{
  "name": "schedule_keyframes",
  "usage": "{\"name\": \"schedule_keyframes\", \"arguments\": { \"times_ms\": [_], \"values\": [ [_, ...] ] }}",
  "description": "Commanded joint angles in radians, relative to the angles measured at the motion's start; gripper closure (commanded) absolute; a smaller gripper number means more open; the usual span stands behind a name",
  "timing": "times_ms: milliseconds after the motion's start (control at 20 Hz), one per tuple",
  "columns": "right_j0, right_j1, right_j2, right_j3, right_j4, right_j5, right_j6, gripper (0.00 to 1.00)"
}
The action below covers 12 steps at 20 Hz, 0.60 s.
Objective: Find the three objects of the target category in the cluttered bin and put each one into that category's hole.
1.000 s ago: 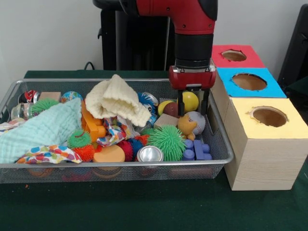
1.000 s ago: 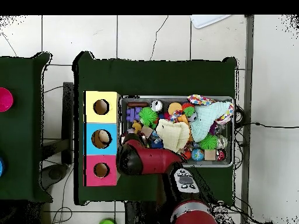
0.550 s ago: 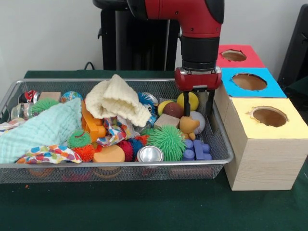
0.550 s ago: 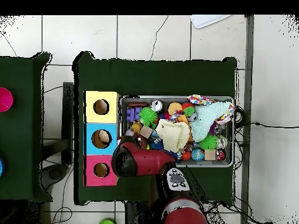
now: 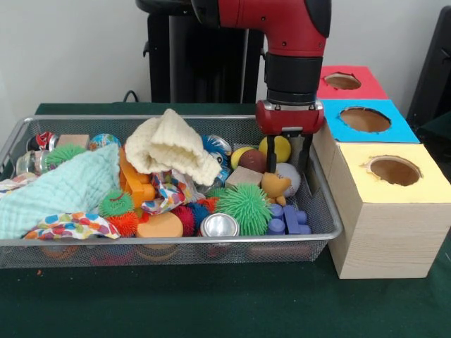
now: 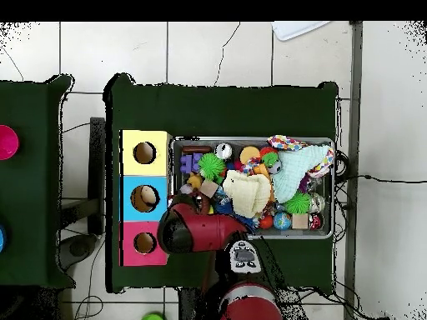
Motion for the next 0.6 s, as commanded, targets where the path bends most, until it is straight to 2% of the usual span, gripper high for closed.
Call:
{"name": "schedule_keyframes", "arguments": {
  "times_ms": [50, 600],
  "values": [
    [-0.006, 0.069, 0.005, -0.073, -0.048, -0.047, 0.109, 0.0],
    [0.001, 0.067, -0.009, -0.08, -0.076, -0.053, 0.099, 0.0]
  ]
}}
